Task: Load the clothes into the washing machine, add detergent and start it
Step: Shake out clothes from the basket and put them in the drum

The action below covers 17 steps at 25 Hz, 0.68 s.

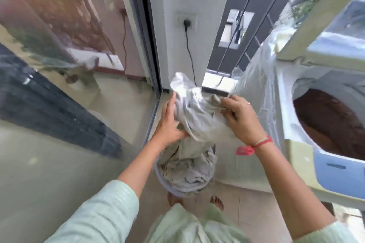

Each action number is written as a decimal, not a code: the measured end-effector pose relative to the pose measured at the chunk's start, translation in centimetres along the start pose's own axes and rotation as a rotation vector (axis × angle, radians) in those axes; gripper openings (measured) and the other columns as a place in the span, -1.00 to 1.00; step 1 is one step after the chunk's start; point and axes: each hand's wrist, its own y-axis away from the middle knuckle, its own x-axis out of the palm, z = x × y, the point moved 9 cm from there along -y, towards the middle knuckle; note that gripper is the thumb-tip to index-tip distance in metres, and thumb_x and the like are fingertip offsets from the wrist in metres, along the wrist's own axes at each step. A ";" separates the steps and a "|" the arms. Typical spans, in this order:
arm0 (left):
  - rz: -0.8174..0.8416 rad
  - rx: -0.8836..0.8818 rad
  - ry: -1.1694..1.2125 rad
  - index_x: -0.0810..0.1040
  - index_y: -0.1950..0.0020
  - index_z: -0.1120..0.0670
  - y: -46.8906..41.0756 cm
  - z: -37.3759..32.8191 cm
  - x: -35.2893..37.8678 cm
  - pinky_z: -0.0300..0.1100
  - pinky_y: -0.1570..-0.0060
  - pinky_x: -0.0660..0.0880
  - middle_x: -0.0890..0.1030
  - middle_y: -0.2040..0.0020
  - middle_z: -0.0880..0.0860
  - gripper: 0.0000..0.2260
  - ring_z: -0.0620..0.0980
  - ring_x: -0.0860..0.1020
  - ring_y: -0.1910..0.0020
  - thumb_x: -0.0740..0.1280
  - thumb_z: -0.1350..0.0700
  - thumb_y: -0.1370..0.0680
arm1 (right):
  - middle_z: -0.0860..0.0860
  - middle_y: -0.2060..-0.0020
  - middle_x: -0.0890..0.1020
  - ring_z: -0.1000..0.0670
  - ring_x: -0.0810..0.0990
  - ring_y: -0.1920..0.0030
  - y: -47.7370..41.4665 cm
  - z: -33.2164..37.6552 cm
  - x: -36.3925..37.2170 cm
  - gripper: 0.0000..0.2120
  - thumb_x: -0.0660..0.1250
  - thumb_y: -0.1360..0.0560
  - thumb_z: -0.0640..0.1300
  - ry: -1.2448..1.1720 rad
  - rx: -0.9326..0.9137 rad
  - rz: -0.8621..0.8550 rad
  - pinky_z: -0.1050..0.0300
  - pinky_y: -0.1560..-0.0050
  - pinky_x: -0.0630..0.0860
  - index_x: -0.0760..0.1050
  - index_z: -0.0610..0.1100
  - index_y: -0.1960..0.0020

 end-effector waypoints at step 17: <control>-0.077 0.335 -0.642 0.46 0.15 0.05 -1.4 -13.8 -5.7 -0.11 0.31 0.33 0.58 0.25 0.09 -0.73 0.23 0.53 0.17 0.21 -0.13 -0.36 | -0.07 -0.17 0.53 -0.11 0.52 -0.17 -0.4 0.7 -0.9 -0.34 0.42 -0.37 0.01 0.090 0.079 0.258 0.00 -0.15 0.47 0.27 0.02 -0.40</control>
